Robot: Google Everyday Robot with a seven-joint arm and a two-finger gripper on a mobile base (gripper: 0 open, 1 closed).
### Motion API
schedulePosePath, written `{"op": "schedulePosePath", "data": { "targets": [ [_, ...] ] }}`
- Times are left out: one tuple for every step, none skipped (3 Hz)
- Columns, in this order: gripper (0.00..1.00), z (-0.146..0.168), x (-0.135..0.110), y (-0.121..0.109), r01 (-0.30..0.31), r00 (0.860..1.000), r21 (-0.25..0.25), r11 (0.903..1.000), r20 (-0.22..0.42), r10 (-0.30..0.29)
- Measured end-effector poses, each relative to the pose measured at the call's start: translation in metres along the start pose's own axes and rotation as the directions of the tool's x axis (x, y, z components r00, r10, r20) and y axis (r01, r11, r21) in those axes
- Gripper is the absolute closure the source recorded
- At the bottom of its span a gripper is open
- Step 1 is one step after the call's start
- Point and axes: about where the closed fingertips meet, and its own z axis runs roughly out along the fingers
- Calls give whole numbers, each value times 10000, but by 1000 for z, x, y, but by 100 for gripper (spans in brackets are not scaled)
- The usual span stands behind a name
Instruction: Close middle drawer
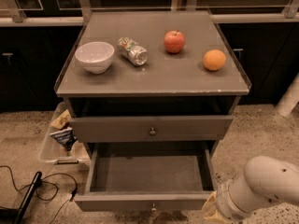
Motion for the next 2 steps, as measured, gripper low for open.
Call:
{"op": "schedulePosePath", "data": {
  "targets": [
    [100, 56, 28, -25, -359, 9990, 40, 9993, 271, 358],
    [100, 59, 27, -23, -337, 9989, 26, 9994, 328, 336]
  ]
}}
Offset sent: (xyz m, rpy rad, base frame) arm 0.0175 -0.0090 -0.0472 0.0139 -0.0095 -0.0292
